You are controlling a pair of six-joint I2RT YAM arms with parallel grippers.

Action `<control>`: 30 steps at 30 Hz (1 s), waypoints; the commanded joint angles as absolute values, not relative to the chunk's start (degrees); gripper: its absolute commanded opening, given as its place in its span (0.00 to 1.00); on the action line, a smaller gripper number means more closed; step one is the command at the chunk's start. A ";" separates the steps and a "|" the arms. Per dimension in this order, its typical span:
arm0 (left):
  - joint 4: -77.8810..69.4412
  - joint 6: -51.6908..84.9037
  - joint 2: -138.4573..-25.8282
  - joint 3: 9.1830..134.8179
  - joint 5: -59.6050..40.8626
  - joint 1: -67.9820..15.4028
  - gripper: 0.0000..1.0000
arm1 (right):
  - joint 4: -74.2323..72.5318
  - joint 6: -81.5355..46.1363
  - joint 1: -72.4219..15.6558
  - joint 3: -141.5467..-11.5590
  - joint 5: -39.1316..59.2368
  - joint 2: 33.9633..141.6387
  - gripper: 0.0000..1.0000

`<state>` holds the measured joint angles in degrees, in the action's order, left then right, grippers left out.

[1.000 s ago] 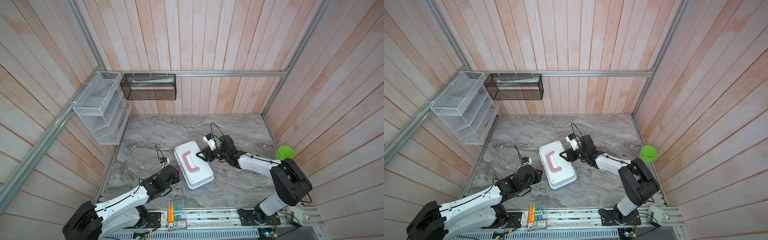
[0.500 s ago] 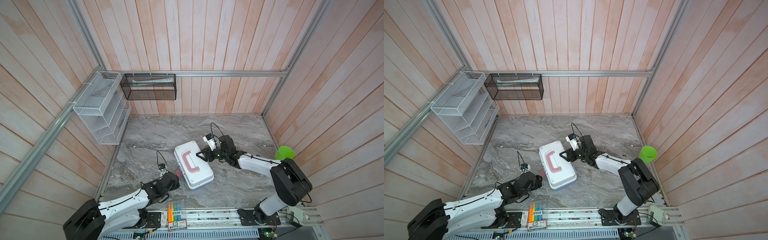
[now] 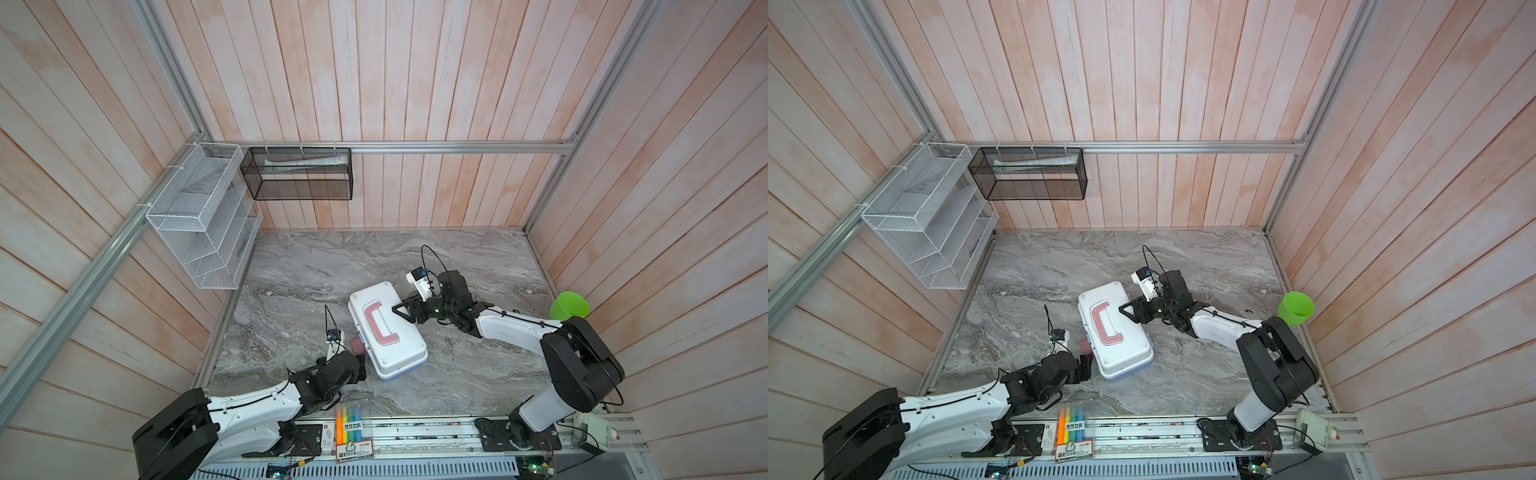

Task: Pack the tool kit

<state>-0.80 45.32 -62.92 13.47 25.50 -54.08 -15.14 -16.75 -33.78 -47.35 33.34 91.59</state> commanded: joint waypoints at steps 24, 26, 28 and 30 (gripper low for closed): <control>-14.36 41.62 -63.51 12.30 36.68 -50.90 1.00 | -6.85 -16.29 -35.16 -45.09 31.97 94.23 0.55; -17.73 40.81 -62.34 11.60 32.58 -50.09 1.00 | -6.75 -16.30 -35.18 -45.11 31.98 94.22 0.55; -19.17 40.44 -62.11 12.01 28.79 -49.57 1.00 | -6.83 -16.31 -35.16 -45.09 31.99 94.14 0.55; -19.90 41.57 -62.31 12.64 24.91 -49.04 0.97 | -6.99 -16.38 -35.16 -44.93 31.92 94.05 0.55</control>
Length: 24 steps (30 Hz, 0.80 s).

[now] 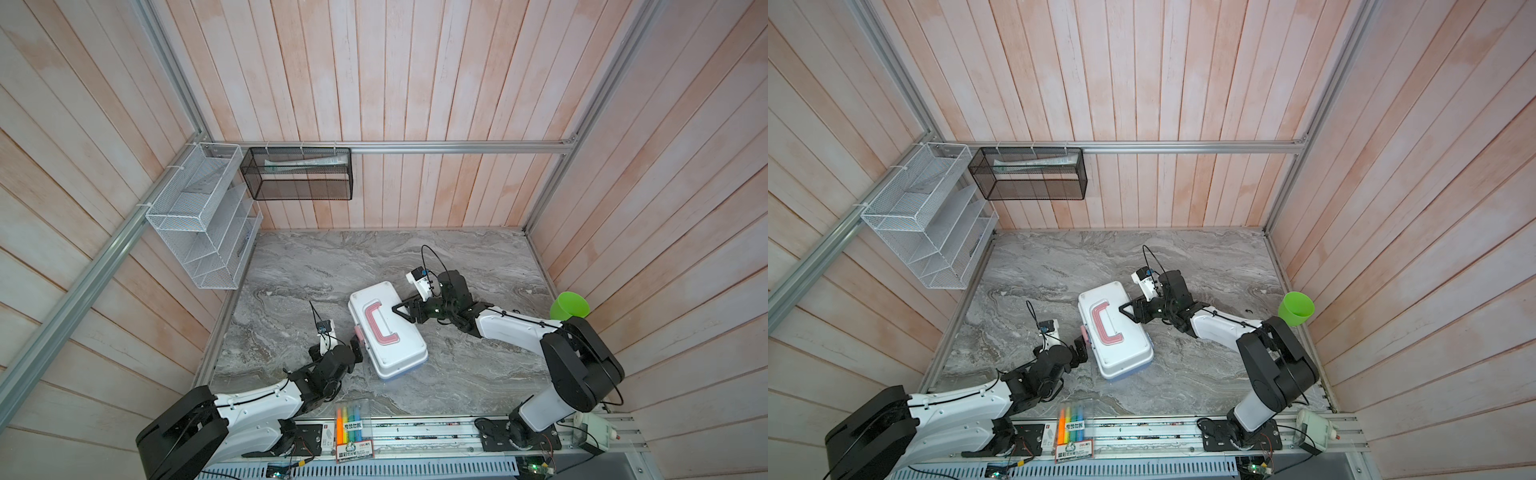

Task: Pack the tool kit

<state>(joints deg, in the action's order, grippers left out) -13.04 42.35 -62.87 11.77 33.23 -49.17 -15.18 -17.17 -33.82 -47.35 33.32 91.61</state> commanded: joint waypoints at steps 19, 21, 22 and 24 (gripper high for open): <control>-39.57 54.74 -58.24 3.43 14.56 -48.19 0.69 | -7.43 -16.42 -35.68 -45.00 32.24 93.79 0.55; -41.13 54.67 -57.64 2.42 14.91 -48.08 0.65 | -7.43 -16.42 -35.68 -45.09 32.24 93.87 0.55; -41.94 54.62 -57.33 1.95 15.03 -48.08 0.63 | -7.38 -16.39 -35.68 -45.16 32.29 93.95 0.55; -42.03 54.46 -56.77 1.84 15.17 -48.08 0.61 | -7.42 -16.51 -35.77 -45.18 32.32 94.04 0.55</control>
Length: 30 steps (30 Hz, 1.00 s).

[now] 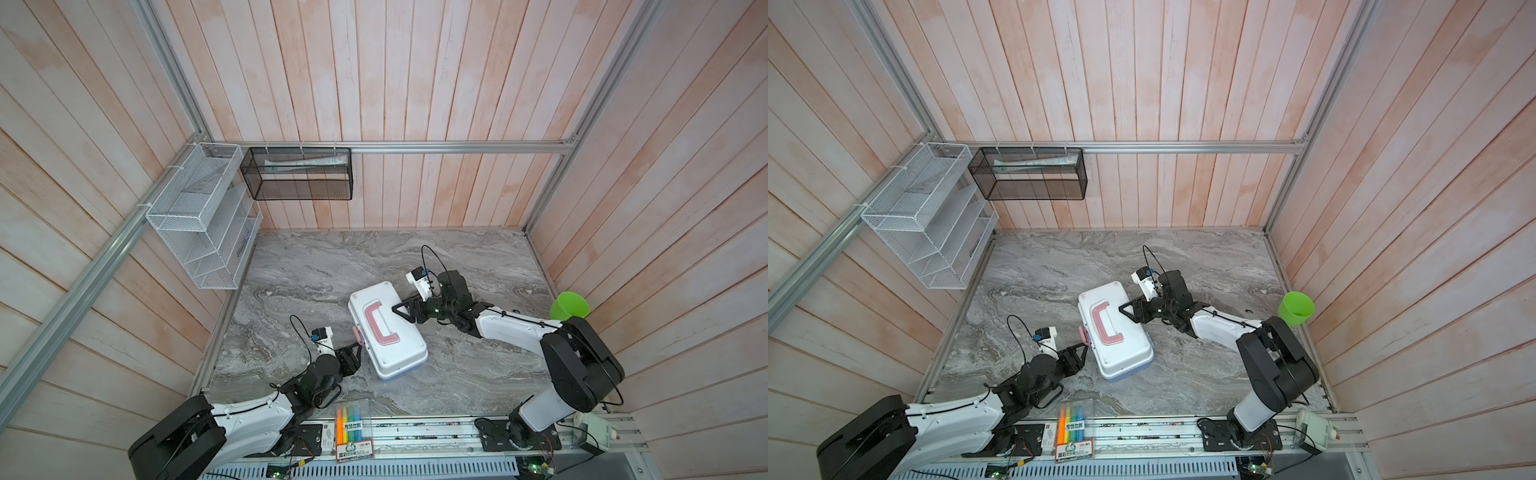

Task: Pack the tool kit

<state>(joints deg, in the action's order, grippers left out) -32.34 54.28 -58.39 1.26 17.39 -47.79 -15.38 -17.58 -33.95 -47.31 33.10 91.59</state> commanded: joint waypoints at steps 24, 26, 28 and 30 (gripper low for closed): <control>-43.82 53.79 -56.38 2.53 11.43 -48.04 0.45 | -7.91 -16.70 -36.21 -45.13 32.15 94.49 0.55; -43.35 53.87 -56.43 2.59 11.43 -48.03 0.45 | -7.90 -16.71 -36.21 -45.20 32.14 94.57 0.55; -42.72 54.21 -56.28 2.46 11.47 -48.03 0.43 | -7.89 -16.78 -36.30 -45.13 32.15 94.49 0.55; -42.81 54.52 -56.09 2.07 11.72 -48.12 0.42 | -7.83 -16.75 -36.34 -45.17 32.06 94.48 0.55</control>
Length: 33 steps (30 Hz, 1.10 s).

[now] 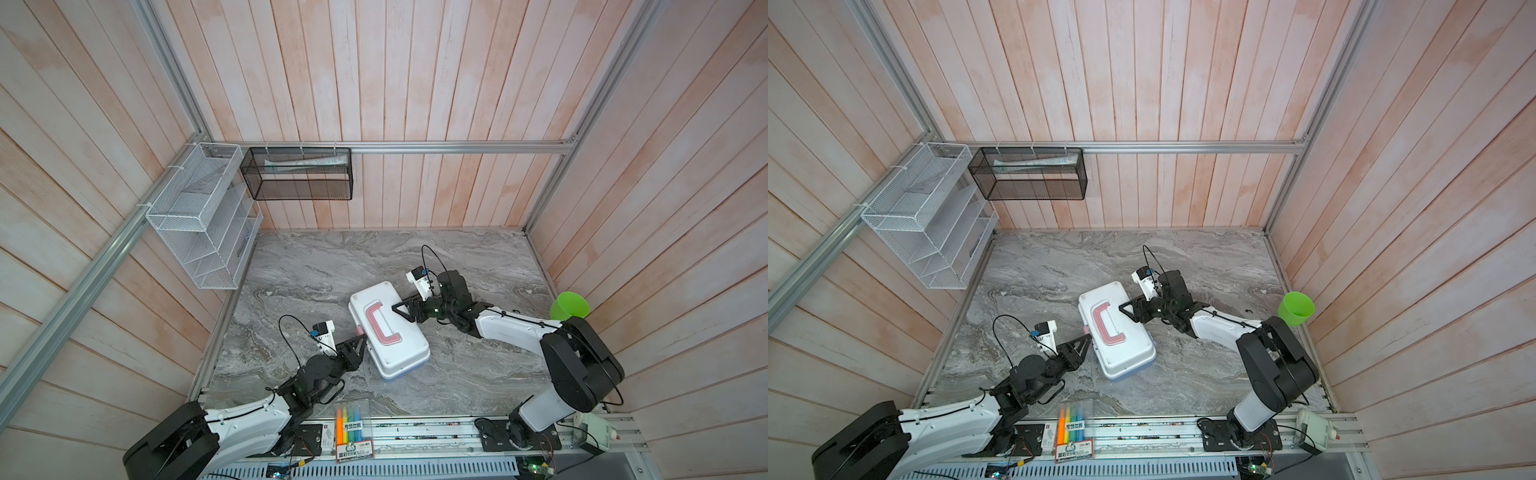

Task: Pack the tool kit

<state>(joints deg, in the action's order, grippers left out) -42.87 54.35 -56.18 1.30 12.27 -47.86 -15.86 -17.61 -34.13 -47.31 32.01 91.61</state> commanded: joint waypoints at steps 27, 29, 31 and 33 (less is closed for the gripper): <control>-37.40 54.52 -53.88 3.24 13.00 -48.03 0.40 | -7.91 -16.87 -36.33 -45.09 31.98 94.49 0.55; -36.83 54.73 -54.14 3.43 13.09 -48.09 0.39 | -7.87 -16.83 -36.32 -45.10 31.97 94.57 0.55; -36.71 54.84 -54.36 3.51 13.16 -48.07 0.38 | -7.82 -16.80 -36.31 -45.17 31.98 94.61 0.55; -36.57 54.69 -54.54 3.67 13.17 -48.04 0.38 | -7.82 -16.83 -36.32 -45.22 31.93 94.57 0.55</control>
<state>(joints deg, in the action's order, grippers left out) -38.09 54.70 -54.11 2.13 12.49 -47.86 -15.88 -17.63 -34.15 -47.31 31.97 91.61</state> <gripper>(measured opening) 0.383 0.551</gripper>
